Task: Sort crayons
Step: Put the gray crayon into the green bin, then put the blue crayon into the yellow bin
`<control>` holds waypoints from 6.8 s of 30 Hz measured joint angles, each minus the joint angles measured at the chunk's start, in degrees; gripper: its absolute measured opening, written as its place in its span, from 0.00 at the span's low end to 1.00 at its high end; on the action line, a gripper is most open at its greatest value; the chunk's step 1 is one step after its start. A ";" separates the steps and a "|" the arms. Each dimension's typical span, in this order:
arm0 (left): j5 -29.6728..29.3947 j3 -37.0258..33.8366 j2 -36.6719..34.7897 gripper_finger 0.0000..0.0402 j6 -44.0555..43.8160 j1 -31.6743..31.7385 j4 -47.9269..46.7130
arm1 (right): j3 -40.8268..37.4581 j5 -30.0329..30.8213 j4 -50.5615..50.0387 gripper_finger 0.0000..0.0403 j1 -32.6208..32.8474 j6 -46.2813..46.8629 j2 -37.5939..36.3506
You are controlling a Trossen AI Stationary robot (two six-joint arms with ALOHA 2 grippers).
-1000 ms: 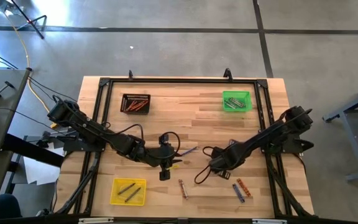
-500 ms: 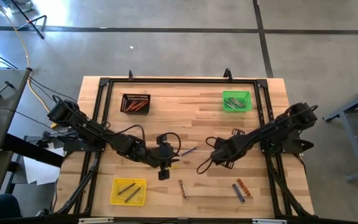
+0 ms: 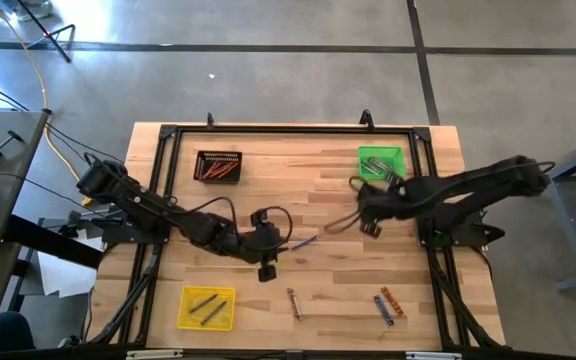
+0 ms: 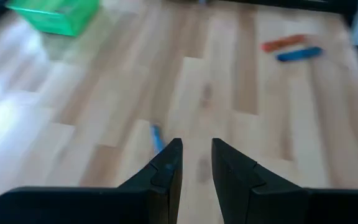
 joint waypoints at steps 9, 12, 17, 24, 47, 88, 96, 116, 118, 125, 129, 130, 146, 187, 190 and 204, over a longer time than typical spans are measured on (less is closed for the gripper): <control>1.02 0.00 -1.16 0.18 7.16 8.35 0.15 | -0.08 2.97 2.71 0.01 -16.72 -15.79 -4.31; 3.18 0.00 -2.03 0.18 9.65 10.97 0.03 | -1.63 2.70 4.69 0.01 -24.19 -21.22 -4.11; 6.20 0.00 -2.90 0.18 12.57 14.41 -0.80 | -4.20 -5.00 10.40 0.01 -37.09 -27.02 -4.11; 8.04 -0.02 -2.84 0.18 12.81 17.63 -3.36 | -10.07 -12.92 22.24 0.01 -50.48 -31.30 -3.48; 8.06 -0.02 -2.51 0.18 17.71 17.97 2.91 | -19.63 -16.74 31.16 0.14 -58.80 -27.83 -3.43; 8.23 -0.04 9.93 0.18 1.41 12.46 0.69 | -15.82 -24.25 21.20 0.23 -7.66 -3.72 -3.89; 8.45 2.09 20.47 0.18 1.73 11.96 10.74 | -15.85 -21.74 21.16 0.23 0.69 1.98 -3.87; 7.79 5.75 24.63 0.18 2.80 8.18 9.42 | -15.86 -16.02 20.90 0.23 11.06 6.71 -3.85; 6.76 5.75 24.63 0.18 2.78 8.20 8.91 | -15.87 -16.03 20.96 0.23 11.06 6.71 -3.85; 6.79 5.75 24.63 0.18 2.04 8.25 7.87 | -15.87 -16.04 21.20 0.23 11.04 6.71 -3.85; 6.67 5.75 24.63 0.18 1.16 8.23 7.04 | -15.87 -15.54 21.29 0.23 11.04 6.42 -3.85; 6.51 5.75 24.63 0.18 1.14 8.23 6.66 | -15.86 -15.25 21.28 0.23 11.04 6.41 -3.85; 7.42 5.60 24.63 0.18 -3.32 8.38 3.06 | -15.87 -14.09 21.27 0.23 11.04 6.25 -3.85; 9.32 10.51 24.79 0.00 -5.90 8.36 -4.00 | -15.87 -14.02 21.27 0.23 11.04 6.23 -3.85; 9.21 12.73 24.79 0.00 -6.84 8.20 -8.27 | -15.87 -14.01 21.28 0.23 11.04 6.23 -3.85; 9.04 31.18 24.68 0.00 -17.47 -0.20 -46.78 | -15.87 -14.01 21.27 0.23 11.04 6.23 -3.85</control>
